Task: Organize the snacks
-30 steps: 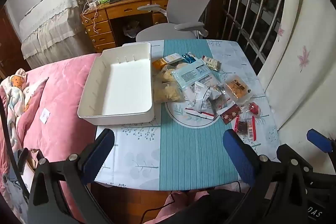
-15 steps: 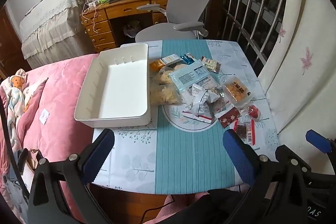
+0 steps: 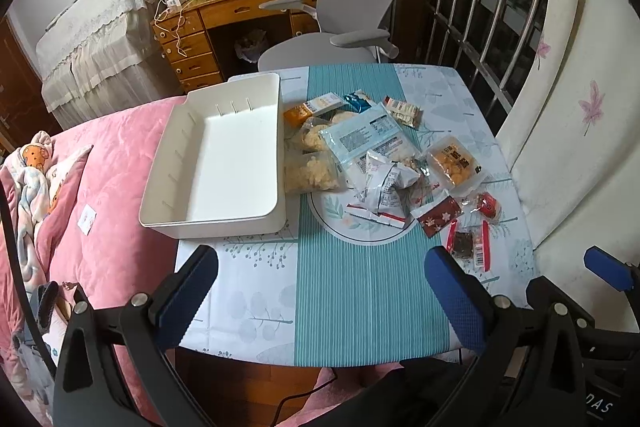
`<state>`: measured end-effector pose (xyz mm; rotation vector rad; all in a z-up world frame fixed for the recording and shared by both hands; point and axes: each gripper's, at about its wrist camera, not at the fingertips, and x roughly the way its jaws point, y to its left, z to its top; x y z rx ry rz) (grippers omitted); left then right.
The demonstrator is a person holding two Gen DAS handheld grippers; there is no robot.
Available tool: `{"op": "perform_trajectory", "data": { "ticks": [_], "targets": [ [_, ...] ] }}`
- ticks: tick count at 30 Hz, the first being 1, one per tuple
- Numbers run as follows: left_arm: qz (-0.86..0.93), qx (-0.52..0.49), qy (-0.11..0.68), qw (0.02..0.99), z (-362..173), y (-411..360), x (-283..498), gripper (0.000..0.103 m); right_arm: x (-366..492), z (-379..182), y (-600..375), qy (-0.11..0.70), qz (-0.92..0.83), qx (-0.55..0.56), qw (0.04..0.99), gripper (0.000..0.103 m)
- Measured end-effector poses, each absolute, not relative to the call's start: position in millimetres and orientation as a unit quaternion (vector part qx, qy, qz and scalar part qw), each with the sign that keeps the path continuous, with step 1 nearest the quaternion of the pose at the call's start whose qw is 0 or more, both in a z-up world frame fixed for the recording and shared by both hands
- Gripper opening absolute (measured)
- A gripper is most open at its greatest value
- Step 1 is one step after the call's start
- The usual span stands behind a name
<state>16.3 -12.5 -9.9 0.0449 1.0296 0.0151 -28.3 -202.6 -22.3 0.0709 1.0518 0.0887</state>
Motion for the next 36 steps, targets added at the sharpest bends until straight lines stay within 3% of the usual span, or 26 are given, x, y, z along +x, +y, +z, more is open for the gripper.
{"op": "perform_trajectory", "data": {
  "ticks": [26,36],
  "targets": [
    [-0.031,0.01,0.542,0.84,-43.0,21.7,45.7,0.103,-15.1,-41.5,-193.9,0.487,0.031,0.074,0.87,0.088],
    [-0.104,0.052,0.525,0.843,-64.5,13.9,67.7,0.102,-24.0,-66.9,-197.8,0.458,-0.023,0.091,0.884,0.088]
  ]
}}
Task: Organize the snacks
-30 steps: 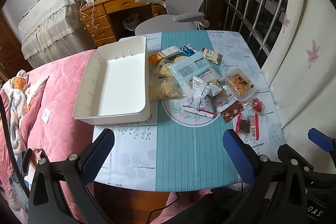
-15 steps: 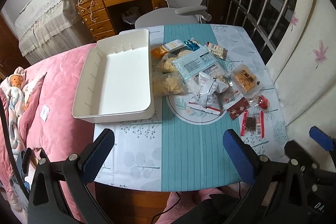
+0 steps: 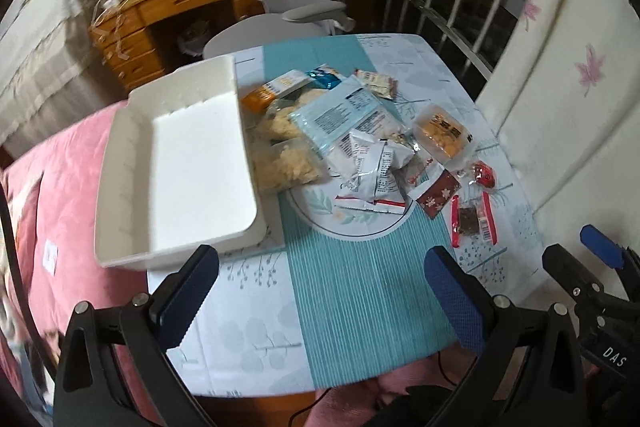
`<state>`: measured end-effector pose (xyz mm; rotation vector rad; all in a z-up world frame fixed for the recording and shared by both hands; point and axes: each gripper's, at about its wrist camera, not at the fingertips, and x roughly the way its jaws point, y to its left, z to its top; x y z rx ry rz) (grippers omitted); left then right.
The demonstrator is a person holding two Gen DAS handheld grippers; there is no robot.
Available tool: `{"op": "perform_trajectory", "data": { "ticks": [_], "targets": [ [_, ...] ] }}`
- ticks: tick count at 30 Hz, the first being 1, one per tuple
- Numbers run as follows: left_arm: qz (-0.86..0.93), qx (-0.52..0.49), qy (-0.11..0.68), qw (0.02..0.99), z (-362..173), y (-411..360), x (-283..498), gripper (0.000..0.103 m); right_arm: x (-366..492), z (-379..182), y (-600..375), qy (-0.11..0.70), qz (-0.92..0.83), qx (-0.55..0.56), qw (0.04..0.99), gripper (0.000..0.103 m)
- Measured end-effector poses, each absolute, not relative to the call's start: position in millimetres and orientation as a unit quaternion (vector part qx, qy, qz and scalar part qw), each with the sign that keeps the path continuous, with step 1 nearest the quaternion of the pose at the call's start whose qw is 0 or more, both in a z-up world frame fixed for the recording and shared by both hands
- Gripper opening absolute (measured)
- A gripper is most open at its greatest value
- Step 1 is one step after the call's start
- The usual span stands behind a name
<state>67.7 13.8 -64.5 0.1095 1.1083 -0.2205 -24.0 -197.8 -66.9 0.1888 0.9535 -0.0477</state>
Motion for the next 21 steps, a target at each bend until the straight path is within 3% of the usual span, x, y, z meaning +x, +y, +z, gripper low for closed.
{"op": "perform_trajectory", "data": {
  "ticks": [21],
  "targets": [
    [-0.135,0.04,0.584,0.8,-154.9,-38.4,151.5,0.101,-15.8,-171.5,-205.8,0.426,-0.091,0.017,0.9,0.087]
  ]
}}
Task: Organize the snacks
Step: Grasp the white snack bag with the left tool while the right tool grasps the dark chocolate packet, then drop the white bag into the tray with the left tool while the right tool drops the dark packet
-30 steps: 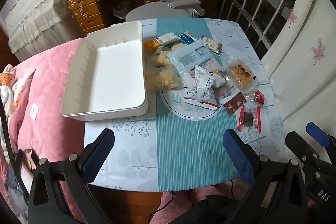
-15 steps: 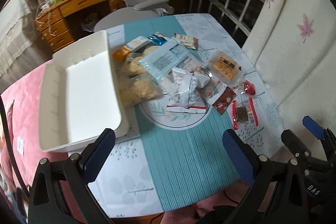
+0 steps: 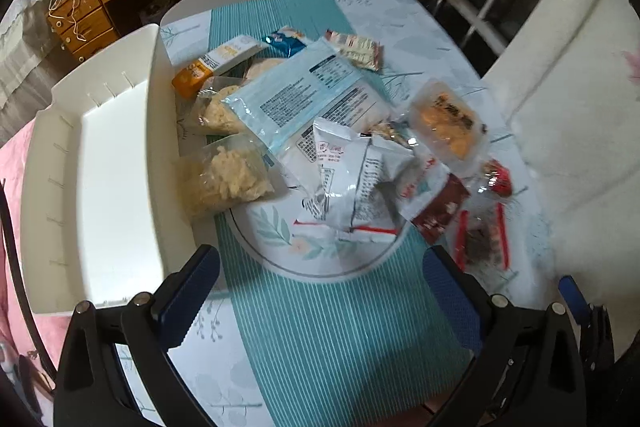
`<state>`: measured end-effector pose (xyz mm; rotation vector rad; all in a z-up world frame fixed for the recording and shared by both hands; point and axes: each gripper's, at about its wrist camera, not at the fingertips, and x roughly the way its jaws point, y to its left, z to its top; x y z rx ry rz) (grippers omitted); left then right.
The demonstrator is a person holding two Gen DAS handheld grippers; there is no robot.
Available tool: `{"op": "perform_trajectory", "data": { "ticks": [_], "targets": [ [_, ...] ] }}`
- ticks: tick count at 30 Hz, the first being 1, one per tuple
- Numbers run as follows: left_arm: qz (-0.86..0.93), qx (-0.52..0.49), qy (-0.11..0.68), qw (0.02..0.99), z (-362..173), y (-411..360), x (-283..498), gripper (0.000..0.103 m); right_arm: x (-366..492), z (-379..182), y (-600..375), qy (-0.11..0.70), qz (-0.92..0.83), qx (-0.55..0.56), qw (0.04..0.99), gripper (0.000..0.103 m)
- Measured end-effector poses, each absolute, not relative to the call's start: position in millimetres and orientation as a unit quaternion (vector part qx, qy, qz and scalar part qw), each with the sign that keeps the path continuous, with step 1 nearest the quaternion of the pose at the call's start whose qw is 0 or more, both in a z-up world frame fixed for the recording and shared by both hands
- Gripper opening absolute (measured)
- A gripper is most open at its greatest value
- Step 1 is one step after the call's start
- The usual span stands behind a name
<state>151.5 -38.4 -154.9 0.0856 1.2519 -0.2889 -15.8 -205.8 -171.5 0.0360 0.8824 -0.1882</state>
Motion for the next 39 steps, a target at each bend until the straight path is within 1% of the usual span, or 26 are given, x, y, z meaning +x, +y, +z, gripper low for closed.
{"op": "perform_trajectory", "data": {
  "ticks": [5,11,17,19,21,22,23,24,25,26,30,31,32,33,37,39],
  "targets": [
    [-0.129,0.06,0.609,0.78,-179.5,-53.4,172.7,0.101,0.5,-201.6,-212.6,0.442,-0.093,0.018,0.892,0.083],
    [-0.13,0.082,0.619,0.771,-195.8,-73.4,189.6,0.101,20.8,-233.8,-220.8,0.473,-0.084,0.008,0.877,0.077],
    [-0.131,0.083,0.632,0.759,-213.3,-86.9,205.0,0.101,36.2,-249.7,-227.3,0.5,-0.059,0.01,0.864,0.064],
    [-0.13,0.085,0.637,0.755,-218.7,-90.0,208.5,0.101,41.4,-252.6,-230.0,0.508,-0.053,0.013,0.859,0.057],
    [-0.128,0.087,0.642,0.751,-222.6,-93.1,210.9,0.095,45.8,-255.4,-231.7,0.518,-0.037,0.016,0.854,0.05],
    [-0.124,0.087,0.645,0.749,-225.7,-94.6,213.3,0.087,48.9,-256.3,-232.5,0.522,-0.03,0.014,0.852,0.047],
    [-0.121,0.085,0.649,0.747,-227.7,-95.1,214.9,0.079,50.6,-257.0,-232.0,0.527,-0.023,0.009,0.85,0.047],
    [-0.117,0.082,0.652,0.744,-230.5,-96.7,217.4,0.074,51.8,-257.1,-231.5,0.529,-0.018,0.003,0.849,0.046],
    [-0.111,0.076,0.66,0.739,-233.8,-96.2,219.3,0.065,53.4,-256.9,-231.0,0.532,-0.011,-0.004,0.847,0.045],
    [-0.111,0.066,0.666,0.735,-235.9,-95.4,221.1,0.061,54.6,-255.8,-230.3,0.535,-0.005,-0.008,0.845,0.044],
    [-0.109,0.053,0.672,0.73,-237.1,-94.1,225.5,0.057,61.1,-256.3,-234.0,0.547,0.017,-0.007,0.837,0.043],
    [-0.108,0.049,0.674,0.729,-236.9,-93.5,226.2,0.054,62.3,-256.2,-235.5,0.549,0.022,-0.007,0.835,0.043],
    [-0.11,0.044,0.675,0.728,-236.4,-92.5,226.8,0.046,63.5,-256.4,-235.9,0.551,0.028,-0.01,0.834,0.043],
    [-0.114,0.033,0.677,0.726,-235.6,-91.3,227.4,0.044,65.1,-257.0,-236.5,0.552,0.034,-0.013,0.833,0.043],
    [-0.117,0.018,0.678,0.726,-232.3,-87.3,224.8,0.035,68.9,-256.2,-237.5,0.561,0.046,-0.019,0.826,0.042],
    [-0.118,0.008,0.678,0.726,-229.5,-85.1,222.8,0.034,71.5,-256.4,-238.5,0.565,0.048,-0.019,0.823,0.042]
  ]
}}
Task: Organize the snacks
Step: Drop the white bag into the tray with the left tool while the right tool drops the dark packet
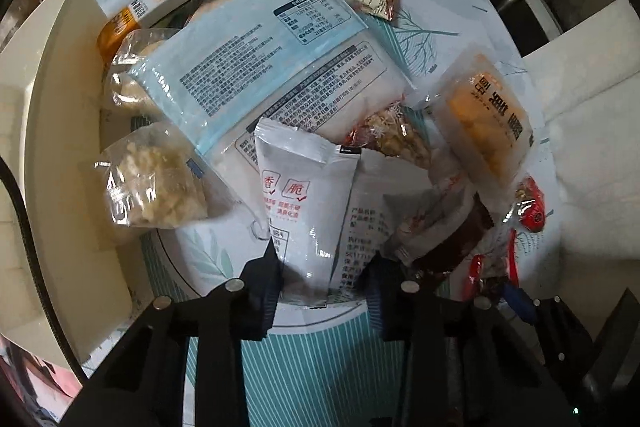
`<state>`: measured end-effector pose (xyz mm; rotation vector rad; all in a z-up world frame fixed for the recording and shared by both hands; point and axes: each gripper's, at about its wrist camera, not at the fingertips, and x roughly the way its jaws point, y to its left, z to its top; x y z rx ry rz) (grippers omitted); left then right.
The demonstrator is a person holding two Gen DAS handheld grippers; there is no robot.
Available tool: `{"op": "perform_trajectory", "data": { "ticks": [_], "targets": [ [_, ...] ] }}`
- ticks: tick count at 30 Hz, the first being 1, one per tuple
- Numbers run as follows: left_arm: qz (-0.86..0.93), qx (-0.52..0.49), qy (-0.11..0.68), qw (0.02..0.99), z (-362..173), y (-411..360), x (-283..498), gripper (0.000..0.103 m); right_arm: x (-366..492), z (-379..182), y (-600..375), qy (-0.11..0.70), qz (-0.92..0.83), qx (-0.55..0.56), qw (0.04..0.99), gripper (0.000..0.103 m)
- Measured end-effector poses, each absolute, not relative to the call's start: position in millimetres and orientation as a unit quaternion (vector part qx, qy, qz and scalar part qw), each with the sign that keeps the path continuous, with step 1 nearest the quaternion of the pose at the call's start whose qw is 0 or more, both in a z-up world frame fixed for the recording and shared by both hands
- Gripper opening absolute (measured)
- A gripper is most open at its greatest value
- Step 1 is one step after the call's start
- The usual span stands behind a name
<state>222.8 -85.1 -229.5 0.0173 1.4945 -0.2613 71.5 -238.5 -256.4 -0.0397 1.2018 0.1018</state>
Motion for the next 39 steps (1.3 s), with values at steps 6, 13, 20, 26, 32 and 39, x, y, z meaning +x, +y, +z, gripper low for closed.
{"op": "perform_trajectory", "data": {
  "ticks": [6,13,20,26,32,39],
  "targets": [
    [-0.12,0.001,0.666,0.736,-209.5,-77.3,212.3,0.034,78.5,-255.1,-238.9,0.577,0.049,-0.016,0.815,0.041],
    [-0.133,-0.019,0.656,0.743,-180.6,-44.1,188.0,0.034,84.9,-256.4,-230.3,0.588,0.025,-0.017,0.808,0.041],
    [-0.181,-0.02,0.629,0.755,-146.5,-5.4,169.1,0.034,75.9,-251.4,-209.3,0.591,-0.015,0.015,0.806,0.041],
    [-0.221,-0.008,0.597,0.771,-107.3,42.0,157.1,0.035,63.2,-221.4,-177.8,0.562,-0.05,0.041,0.825,0.041],
    [-0.231,0.007,0.564,0.793,-79.5,97.2,155.0,0.035,61.1,-183.9,-129.3,0.524,-0.074,0.042,0.847,0.041],
    [-0.215,0.008,0.535,0.817,-67.3,163.3,163.2,0.035,78.4,-145.3,-72.3,0.48,-0.057,0.043,0.874,0.041]
  ]
}}
